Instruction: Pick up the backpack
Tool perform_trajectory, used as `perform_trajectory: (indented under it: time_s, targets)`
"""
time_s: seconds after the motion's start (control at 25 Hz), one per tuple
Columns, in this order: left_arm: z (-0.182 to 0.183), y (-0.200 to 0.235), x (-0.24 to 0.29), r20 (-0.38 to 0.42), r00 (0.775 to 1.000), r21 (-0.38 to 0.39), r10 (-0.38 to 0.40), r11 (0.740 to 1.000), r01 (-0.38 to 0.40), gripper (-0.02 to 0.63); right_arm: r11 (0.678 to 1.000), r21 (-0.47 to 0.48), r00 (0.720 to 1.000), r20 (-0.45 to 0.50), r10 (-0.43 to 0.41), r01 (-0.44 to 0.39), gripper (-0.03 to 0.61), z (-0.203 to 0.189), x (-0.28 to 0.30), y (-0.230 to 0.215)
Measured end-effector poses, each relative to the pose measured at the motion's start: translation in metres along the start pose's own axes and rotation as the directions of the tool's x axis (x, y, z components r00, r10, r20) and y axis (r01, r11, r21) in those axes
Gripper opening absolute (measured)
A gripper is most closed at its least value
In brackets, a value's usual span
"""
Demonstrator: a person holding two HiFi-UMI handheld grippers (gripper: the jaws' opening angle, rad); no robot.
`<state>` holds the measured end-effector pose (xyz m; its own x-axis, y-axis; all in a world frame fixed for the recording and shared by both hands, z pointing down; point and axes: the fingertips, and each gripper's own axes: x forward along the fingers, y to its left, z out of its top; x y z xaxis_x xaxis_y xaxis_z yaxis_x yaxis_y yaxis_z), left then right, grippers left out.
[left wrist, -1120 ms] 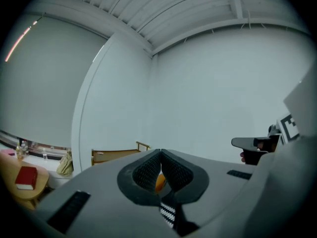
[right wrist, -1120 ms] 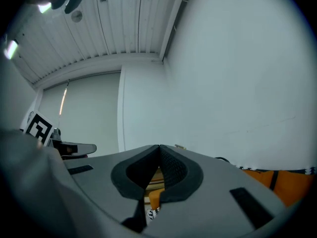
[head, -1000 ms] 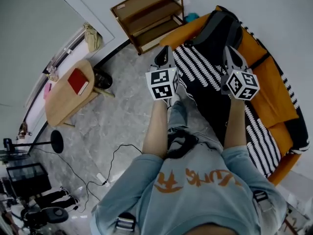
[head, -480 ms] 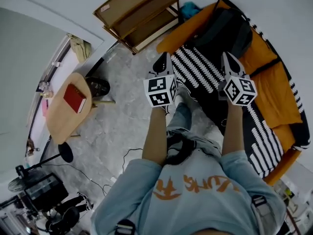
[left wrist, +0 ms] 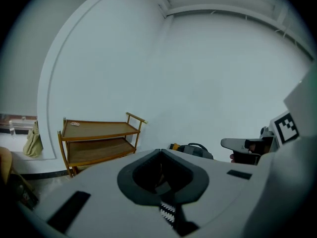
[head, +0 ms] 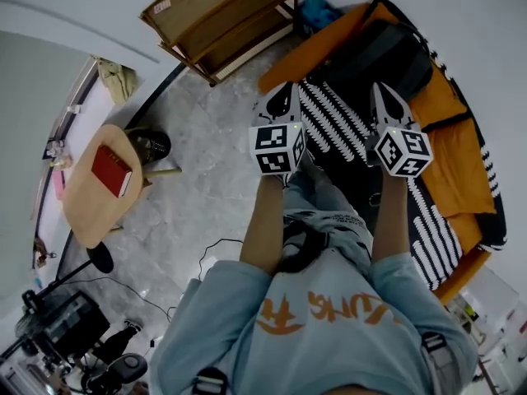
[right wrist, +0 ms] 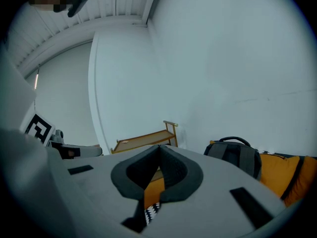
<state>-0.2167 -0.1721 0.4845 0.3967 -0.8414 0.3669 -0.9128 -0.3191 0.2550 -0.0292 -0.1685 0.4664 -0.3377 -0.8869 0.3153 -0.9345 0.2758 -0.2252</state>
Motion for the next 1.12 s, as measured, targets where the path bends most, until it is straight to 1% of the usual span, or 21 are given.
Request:
perform_trajectory:
  time_s: [0.16, 0.28, 0.4, 0.6, 0.76, 0.92, 1.12]
  targets:
    - [-0.003, -0.008, 0.018, -0.017, 1.0, -0.006, -0.024, 1.0, 0.024, 0.021, 0.999, 0.012, 0.999, -0.017, -0.031, 0.031, -0.003, -0.004, 0.002, -0.016]
    - [-0.014, -0.021, 0.032, -0.049, 0.998, -0.007, -0.047, 0.999, 0.047, 0.021, 0.998, 0.026, 0.998, -0.038, -0.052, 0.053, -0.003, -0.014, 0.004, -0.03]
    - [-0.021, -0.029, 0.045, -0.077, 0.995, 0.0, -0.063, 0.998, 0.063, 0.021, 0.998, 0.032, 0.997, -0.052, -0.055, 0.057, -0.003, -0.02, 0.007, -0.039]
    - [-0.02, -0.047, 0.07, -0.097, 0.992, 0.007, -0.086, 0.996, 0.087, 0.021, 0.996, 0.05, 0.996, -0.055, -0.065, 0.068, -0.003, -0.018, 0.014, -0.064]
    - [-0.024, -0.077, 0.092, -0.123, 0.983, 0.019, -0.136, 0.99, 0.139, 0.021, 0.993, 0.073, 0.995, -0.056, -0.088, 0.092, -0.003, -0.018, 0.012, -0.093]
    - [-0.015, -0.108, 0.114, -0.11, 0.974, 0.023, -0.197, 0.979, 0.201, 0.021, 0.987, 0.099, 0.991, -0.044, -0.125, 0.129, -0.003, -0.011, 0.007, -0.13]
    - [-0.005, -0.145, 0.139, -0.114, 0.961, 0.05, -0.251, 0.965, 0.258, 0.021, 0.976, 0.125, 0.984, -0.008, -0.176, 0.176, -0.003, 0.003, -0.006, -0.177]
